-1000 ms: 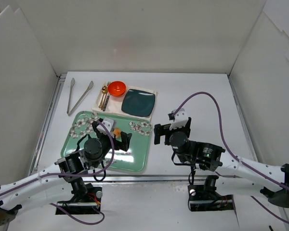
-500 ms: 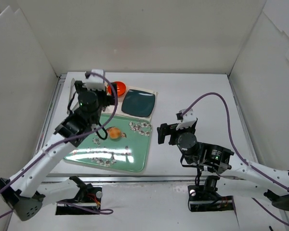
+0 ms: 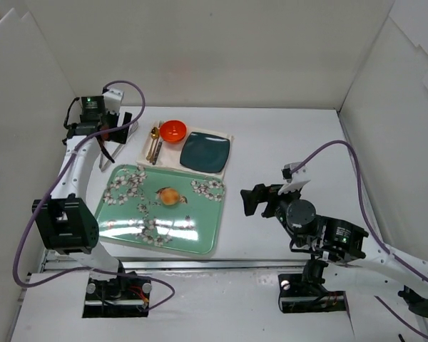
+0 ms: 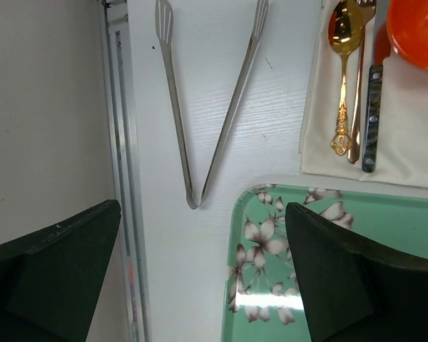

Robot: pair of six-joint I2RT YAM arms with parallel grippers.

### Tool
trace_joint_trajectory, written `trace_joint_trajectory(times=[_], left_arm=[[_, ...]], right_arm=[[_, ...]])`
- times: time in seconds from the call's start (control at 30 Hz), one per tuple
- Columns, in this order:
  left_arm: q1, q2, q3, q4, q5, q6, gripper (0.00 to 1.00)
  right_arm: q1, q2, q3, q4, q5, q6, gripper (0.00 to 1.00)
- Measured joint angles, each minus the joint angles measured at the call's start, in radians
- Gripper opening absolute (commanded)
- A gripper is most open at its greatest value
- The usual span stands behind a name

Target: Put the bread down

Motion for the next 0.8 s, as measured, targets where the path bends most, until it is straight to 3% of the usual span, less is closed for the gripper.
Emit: trace_joint_trajectory(times=[0.33,0.67,0.8], left_arm=[[0.173,0.219,0.184,-0.091,0.251,0.152,1.0],[0.22,0.485,0.358,-0.149,0.379,0.199,1.0],[0.224,0.533,0.364,-0.143,0.391,0.2,1.0]], right_arm=[[0.0,0.004,0.004,-0.032,-0.123,0.034,0.98],[0.0,-0.038,0.004,-0.039,-0.114,0.041,0.98],[0.0,-0.045,0.004,-0.039,-0.1,0.041,0.98]])
